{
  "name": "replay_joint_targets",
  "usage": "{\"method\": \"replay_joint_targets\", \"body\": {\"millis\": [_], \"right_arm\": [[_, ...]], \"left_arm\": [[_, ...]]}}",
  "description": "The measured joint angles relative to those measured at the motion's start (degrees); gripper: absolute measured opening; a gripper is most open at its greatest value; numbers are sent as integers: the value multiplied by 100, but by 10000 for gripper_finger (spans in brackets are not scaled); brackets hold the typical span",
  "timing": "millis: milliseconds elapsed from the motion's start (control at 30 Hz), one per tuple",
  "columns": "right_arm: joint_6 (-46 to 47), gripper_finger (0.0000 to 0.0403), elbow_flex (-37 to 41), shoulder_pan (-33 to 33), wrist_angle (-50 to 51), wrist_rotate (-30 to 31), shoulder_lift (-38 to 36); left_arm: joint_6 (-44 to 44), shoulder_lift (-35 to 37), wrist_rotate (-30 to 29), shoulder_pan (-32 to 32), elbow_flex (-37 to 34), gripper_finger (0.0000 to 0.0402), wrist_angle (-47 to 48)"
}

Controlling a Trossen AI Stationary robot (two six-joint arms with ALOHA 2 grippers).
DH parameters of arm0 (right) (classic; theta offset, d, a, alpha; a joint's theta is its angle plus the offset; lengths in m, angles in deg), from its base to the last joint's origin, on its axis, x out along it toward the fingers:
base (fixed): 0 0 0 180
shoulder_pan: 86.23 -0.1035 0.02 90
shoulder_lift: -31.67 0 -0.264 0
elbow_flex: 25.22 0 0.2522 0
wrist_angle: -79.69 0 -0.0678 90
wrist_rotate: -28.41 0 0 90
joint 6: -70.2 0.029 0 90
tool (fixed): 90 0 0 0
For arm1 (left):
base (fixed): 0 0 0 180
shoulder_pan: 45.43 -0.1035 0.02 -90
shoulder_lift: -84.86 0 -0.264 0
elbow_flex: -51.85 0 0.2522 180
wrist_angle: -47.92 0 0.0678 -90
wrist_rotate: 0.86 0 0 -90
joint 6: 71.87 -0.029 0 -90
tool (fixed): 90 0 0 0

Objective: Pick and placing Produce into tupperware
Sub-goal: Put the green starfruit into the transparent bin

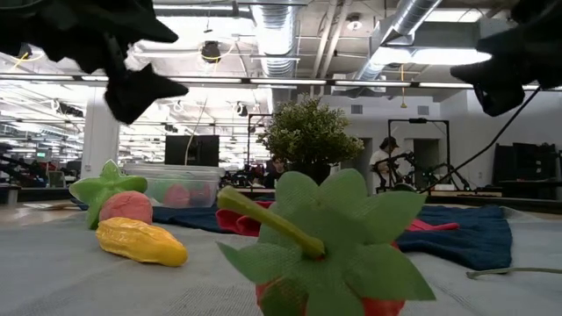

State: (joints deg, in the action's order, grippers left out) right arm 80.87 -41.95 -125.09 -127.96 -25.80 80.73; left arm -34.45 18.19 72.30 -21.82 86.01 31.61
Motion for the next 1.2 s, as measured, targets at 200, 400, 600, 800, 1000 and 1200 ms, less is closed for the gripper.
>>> {"method": "replay_joint_targets", "body": {"millis": [200, 400, 600, 800, 1000, 1200], "right_arm": [[319, 225, 0, 1, 460, 7, 0], [501, 225, 0, 1, 436, 5, 0], [544, 225, 0, 1, 507, 5, 0], [545, 225, 0, 1, 601, 5, 0], [545, 225, 0, 1, 637, 3, 0], [545, 225, 0, 1, 682, 3, 0]], "left_arm": [[1523, 0, -993, 218, -2, 279, -111], [2195, 2, -1723, 468, 9, 279, -410], [1364, 114, -2284, 828, 315, 279, -391], [148, 857, -3532, 1694, 521, 279, -237], [-561, 1416, -3753, 2539, 516, 279, 561], [-1378, 1728, -3439, 2951, 516, 279, 814]]}}
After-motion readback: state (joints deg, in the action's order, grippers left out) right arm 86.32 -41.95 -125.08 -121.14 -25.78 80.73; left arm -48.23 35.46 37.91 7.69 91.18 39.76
